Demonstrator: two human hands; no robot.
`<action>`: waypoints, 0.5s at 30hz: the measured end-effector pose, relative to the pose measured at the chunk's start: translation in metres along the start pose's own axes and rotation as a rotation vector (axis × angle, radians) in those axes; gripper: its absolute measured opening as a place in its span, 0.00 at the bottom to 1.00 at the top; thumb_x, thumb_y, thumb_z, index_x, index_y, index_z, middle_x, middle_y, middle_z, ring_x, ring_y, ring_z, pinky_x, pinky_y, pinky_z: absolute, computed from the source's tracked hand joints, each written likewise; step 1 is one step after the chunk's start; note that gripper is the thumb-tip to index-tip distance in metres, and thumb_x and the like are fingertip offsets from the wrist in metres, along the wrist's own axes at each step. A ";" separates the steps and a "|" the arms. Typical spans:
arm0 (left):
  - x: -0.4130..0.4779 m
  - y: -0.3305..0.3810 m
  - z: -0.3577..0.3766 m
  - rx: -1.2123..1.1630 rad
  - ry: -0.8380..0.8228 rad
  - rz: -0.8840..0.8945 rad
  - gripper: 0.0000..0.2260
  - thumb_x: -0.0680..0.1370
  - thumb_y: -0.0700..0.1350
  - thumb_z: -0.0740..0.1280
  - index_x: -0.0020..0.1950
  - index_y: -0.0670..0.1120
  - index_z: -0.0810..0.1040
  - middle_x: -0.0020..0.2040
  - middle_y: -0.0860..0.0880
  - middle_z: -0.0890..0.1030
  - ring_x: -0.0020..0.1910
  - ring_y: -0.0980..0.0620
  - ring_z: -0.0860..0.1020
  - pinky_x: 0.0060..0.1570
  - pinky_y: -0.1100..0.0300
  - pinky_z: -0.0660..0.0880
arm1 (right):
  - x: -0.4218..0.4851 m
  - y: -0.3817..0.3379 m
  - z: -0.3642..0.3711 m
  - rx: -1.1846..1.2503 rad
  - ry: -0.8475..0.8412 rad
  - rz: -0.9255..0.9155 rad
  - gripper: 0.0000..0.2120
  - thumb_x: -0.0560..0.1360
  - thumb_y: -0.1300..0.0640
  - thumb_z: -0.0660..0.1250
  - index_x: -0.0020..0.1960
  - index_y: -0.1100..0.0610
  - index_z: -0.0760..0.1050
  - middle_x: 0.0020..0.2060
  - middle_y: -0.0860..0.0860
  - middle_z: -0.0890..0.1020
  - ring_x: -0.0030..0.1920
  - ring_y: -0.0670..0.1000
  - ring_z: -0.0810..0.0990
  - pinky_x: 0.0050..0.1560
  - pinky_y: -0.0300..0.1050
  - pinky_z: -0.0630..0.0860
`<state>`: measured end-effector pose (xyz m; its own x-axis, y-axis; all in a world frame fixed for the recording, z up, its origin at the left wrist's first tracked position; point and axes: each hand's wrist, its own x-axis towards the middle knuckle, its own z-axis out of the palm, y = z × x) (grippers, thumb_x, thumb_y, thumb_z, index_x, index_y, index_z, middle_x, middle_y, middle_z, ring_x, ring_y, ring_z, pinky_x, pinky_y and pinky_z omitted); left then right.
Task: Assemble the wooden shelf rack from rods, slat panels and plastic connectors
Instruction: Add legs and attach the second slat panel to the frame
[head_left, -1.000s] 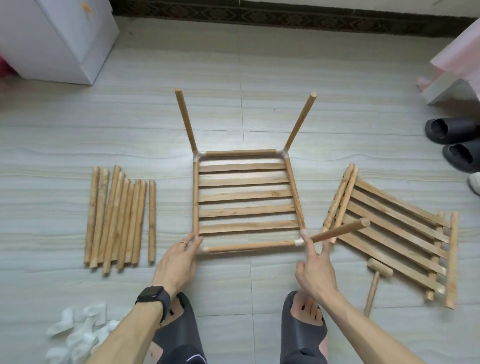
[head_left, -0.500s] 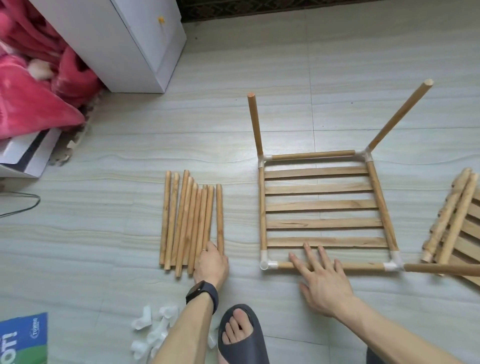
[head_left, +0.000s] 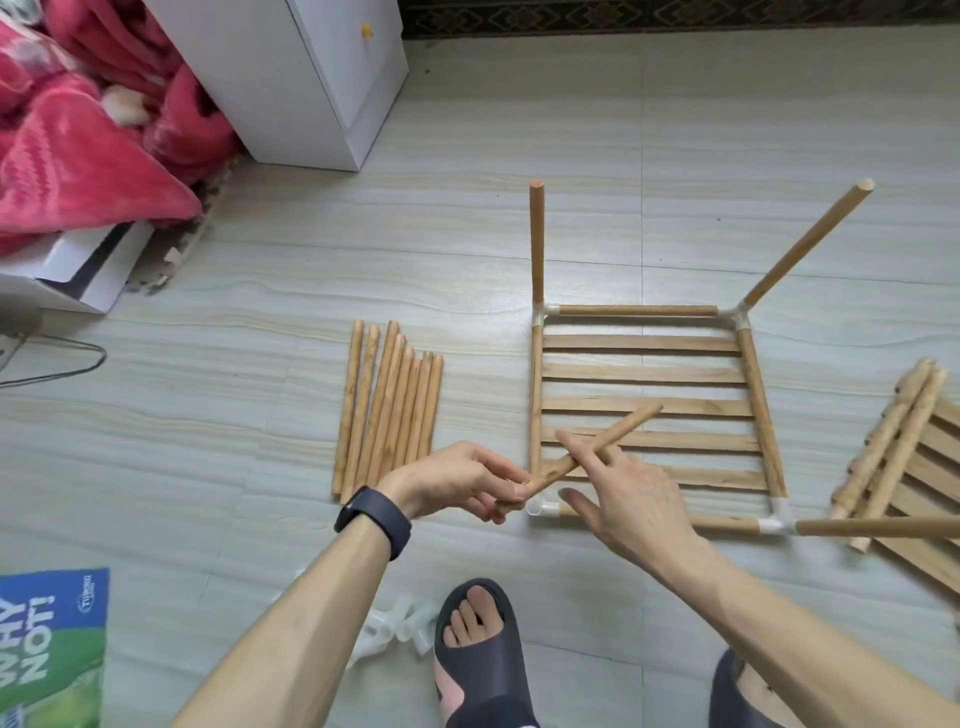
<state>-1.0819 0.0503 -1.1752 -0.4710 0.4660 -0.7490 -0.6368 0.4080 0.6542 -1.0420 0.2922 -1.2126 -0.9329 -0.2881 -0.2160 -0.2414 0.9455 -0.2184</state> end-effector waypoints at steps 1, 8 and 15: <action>0.000 0.005 0.003 0.017 -0.013 0.014 0.12 0.74 0.48 0.75 0.56 0.47 0.86 0.46 0.45 0.85 0.42 0.50 0.83 0.49 0.59 0.79 | 0.003 -0.002 -0.006 -0.034 0.001 0.008 0.26 0.79 0.35 0.59 0.75 0.39 0.60 0.54 0.48 0.80 0.51 0.56 0.81 0.41 0.50 0.73; 0.023 -0.027 0.023 0.330 0.496 0.161 0.21 0.75 0.49 0.72 0.68 0.60 0.78 0.66 0.52 0.78 0.67 0.51 0.75 0.67 0.52 0.72 | 0.001 0.005 -0.036 0.493 -0.036 0.320 0.21 0.78 0.31 0.51 0.48 0.42 0.75 0.40 0.45 0.83 0.44 0.50 0.81 0.44 0.50 0.76; 0.067 -0.076 0.033 1.281 0.371 0.152 0.27 0.85 0.59 0.54 0.82 0.60 0.48 0.83 0.54 0.46 0.82 0.51 0.42 0.79 0.42 0.43 | -0.025 -0.010 -0.041 0.971 -0.017 0.428 0.11 0.79 0.48 0.66 0.43 0.54 0.75 0.35 0.48 0.86 0.30 0.44 0.77 0.38 0.46 0.72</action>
<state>-1.0443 0.0764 -1.2716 -0.7519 0.4166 -0.5111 0.3565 0.9089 0.2164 -1.0274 0.2957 -1.1661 -0.8840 0.0315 -0.4663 0.4303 0.4443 -0.7858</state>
